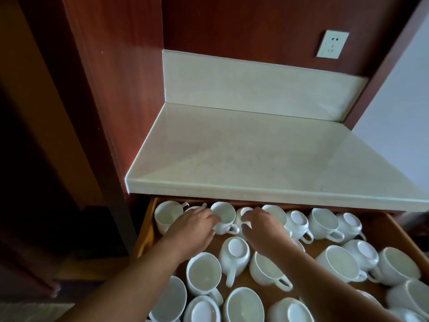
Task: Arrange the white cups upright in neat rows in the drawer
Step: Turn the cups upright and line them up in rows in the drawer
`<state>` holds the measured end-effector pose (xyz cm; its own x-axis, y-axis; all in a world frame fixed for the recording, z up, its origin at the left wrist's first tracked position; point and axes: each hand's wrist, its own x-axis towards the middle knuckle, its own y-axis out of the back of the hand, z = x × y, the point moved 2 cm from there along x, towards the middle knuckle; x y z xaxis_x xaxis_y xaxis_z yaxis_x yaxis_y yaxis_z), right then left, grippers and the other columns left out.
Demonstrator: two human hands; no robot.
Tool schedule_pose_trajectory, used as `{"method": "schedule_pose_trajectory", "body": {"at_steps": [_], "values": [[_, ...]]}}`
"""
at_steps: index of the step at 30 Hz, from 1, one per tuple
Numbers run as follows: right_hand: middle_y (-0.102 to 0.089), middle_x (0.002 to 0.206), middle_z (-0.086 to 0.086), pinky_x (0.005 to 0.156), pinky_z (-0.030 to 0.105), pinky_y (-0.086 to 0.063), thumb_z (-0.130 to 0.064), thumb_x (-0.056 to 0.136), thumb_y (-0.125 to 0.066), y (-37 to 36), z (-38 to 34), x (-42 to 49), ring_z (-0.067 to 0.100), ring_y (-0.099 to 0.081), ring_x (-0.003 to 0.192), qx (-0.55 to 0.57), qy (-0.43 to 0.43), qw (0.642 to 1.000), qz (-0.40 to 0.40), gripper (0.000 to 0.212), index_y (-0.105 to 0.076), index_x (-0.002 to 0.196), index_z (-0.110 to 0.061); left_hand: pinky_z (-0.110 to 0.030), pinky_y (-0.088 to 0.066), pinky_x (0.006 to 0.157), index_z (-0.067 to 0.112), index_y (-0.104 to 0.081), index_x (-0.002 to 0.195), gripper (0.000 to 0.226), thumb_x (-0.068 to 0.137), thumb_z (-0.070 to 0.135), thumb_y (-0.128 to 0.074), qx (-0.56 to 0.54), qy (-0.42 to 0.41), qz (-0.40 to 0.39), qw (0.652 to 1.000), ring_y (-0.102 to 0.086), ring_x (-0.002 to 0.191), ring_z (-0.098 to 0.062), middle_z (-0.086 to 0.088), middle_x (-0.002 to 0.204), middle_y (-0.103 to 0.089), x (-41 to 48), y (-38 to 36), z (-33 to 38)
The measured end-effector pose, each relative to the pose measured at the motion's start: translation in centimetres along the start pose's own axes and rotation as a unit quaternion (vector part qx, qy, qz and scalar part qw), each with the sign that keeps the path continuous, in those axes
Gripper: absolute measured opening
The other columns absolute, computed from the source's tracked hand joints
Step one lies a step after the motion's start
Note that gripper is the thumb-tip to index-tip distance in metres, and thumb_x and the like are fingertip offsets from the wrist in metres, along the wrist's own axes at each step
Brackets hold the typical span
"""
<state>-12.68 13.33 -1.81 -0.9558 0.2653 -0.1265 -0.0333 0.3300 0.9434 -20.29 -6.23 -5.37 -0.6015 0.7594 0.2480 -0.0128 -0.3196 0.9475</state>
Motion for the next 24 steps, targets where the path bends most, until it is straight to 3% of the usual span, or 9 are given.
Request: {"method": "schedule_pose_trajectory", "body": {"at_steps": [5,10,11,13,15,19,24], "values": [[-0.059,0.128,-0.003,0.084,0.035,-0.052,-0.025,0.095,-0.053,0.3,2.9,0.1,0.021,-0.061,0.111,-0.011,-0.014,1.000,-0.003,0.033,-0.064,0.126,-0.029,-0.043,-0.037,0.115,0.025,-0.066,0.128,0.042,0.093,0.009,-0.049,0.029,0.015,-0.056,0.998,-0.056,0.121,-0.024,0.002,0.126,-0.065,2.3,-0.7,1.8],[-0.053,0.137,-0.003,0.081,0.035,-0.052,-0.029,0.096,-0.055,0.3,4.6,0.8,0.023,-0.061,0.115,-0.028,0.015,0.999,-0.010,0.043,-0.054,0.140,-0.030,-0.042,-0.036,0.116,0.028,-0.068,0.113,0.035,0.088,0.012,-0.050,0.099,0.055,-0.089,0.990,-0.064,0.104,-0.027,0.000,0.104,-0.072,3.6,-2.2,2.1],[-0.050,0.141,-0.004,0.083,0.036,-0.053,-0.031,0.096,-0.056,0.1,4.9,1.0,0.024,-0.061,0.116,-0.029,0.022,0.999,-0.017,0.048,-0.050,0.143,-0.031,-0.040,-0.039,0.112,0.028,-0.068,0.111,0.034,0.087,0.012,-0.050,0.095,0.066,-0.093,0.989,-0.066,0.099,-0.027,0.000,0.100,-0.072,3.7,-2.3,2.2],[-0.043,0.148,-0.005,0.087,0.041,-0.054,-0.034,0.095,-0.057,-0.3,5.2,1.6,0.027,-0.059,0.120,-0.045,0.044,0.997,-0.039,0.057,-0.038,0.149,-0.033,-0.035,-0.048,0.088,0.028,-0.064,0.107,0.028,0.090,0.011,-0.049,0.077,0.081,-0.098,0.989,-0.067,0.094,-0.027,0.000,0.098,-0.071,3.7,-2.2,2.6],[-0.032,0.158,-0.006,0.088,0.046,-0.055,-0.035,0.094,-0.057,-0.8,5.4,2.2,0.032,-0.059,0.123,-0.068,0.063,0.994,-0.060,0.065,-0.028,0.153,-0.034,-0.036,-0.043,0.072,0.024,-0.061,0.106,0.024,0.093,0.009,-0.048,0.068,0.088,-0.106,0.988,-0.066,0.094,-0.027,-0.002,0.100,-0.069,3.8,-1.9,3.5],[-0.018,0.166,-0.004,0.085,0.048,-0.056,-0.037,0.095,-0.058,-1.5,5.8,3.6,0.037,-0.062,0.116,-0.099,0.086,0.989,-0.071,0.076,-0.017,0.158,-0.032,-0.035,-0.041,0.068,0.023,-0.059,0.109,0.025,0.095,0.006,-0.046,0.064,0.114,-0.128,0.983,-0.065,0.094,-0.027,-0.002,0.103,-0.068,4.1,-1.7,4.6],[-0.031,0.162,0.005,0.086,0.045,-0.056,-0.035,0.100,-0.056,-1.4,5.8,4.6,0.036,-0.062,0.118,-0.119,0.100,0.985,-0.070,0.070,-0.019,0.159,-0.027,-0.034,-0.049,0.073,0.030,-0.058,0.118,0.033,0.096,0.008,-0.047,0.029,0.143,-0.101,0.984,-0.065,0.097,-0.024,0.001,0.106,-0.068,3.6,-2.1,4.9]]}}
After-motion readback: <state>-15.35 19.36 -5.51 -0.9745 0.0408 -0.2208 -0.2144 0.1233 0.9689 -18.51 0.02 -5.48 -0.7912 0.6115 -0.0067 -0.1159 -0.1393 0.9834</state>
